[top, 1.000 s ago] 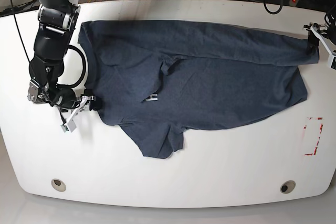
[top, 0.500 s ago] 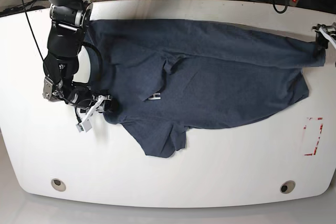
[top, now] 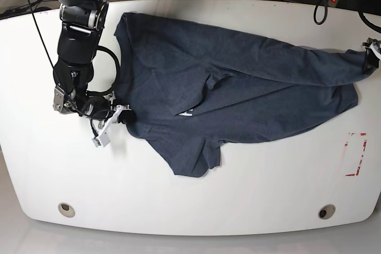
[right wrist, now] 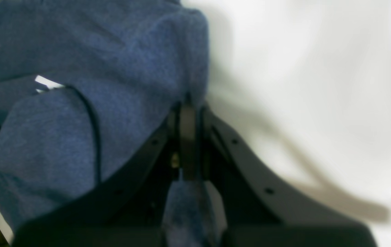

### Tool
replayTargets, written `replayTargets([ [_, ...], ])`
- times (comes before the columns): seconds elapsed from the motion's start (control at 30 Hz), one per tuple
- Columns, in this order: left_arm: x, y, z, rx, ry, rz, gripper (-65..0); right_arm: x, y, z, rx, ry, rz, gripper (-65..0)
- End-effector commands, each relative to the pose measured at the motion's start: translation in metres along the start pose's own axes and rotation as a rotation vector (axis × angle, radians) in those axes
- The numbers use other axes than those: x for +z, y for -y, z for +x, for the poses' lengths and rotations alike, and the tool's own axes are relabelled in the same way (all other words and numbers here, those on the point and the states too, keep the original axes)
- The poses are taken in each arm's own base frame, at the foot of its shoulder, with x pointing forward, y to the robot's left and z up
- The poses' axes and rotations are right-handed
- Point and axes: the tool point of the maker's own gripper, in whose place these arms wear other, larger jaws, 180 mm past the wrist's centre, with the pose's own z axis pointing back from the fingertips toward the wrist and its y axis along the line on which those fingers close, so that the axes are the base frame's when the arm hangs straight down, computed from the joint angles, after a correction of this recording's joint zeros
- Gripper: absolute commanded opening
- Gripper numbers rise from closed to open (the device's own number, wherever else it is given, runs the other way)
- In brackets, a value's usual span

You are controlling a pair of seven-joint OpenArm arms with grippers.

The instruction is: Fold the T-shirt properly

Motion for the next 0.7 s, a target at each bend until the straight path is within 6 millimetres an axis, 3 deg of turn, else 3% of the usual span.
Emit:
replayTargets([
  [0.0,0.010,-0.008,-0.015,-0.040,-0.071,0.039,-21.4,0.007,0.003,0.017,0.027,0.025,-0.018,-63.1],
  [0.2,0.003,0.019,-0.046,-0.160,-0.221,-0.071,-21.7,0.007,0.003,0.018,0.027,0.027,-0.017,-63.1],
  [0.3,0.003,0.021,-0.049,-0.164,-0.229,-0.080,-21.7,0.007,0.003,0.018,0.027,0.027,-0.017,-63.1],
  [0.43,0.008,0.005,-0.042,-0.121,-0.187,-0.023,-21.7,0.007,0.003,0.017,0.025,0.026,-0.016,-63.1],
  [0.67,0.004,-0.026,0.003,0.087,0.035,0.158,-21.2,0.006,0.003,0.015,0.021,0.024,-0.015,-63.1],
])
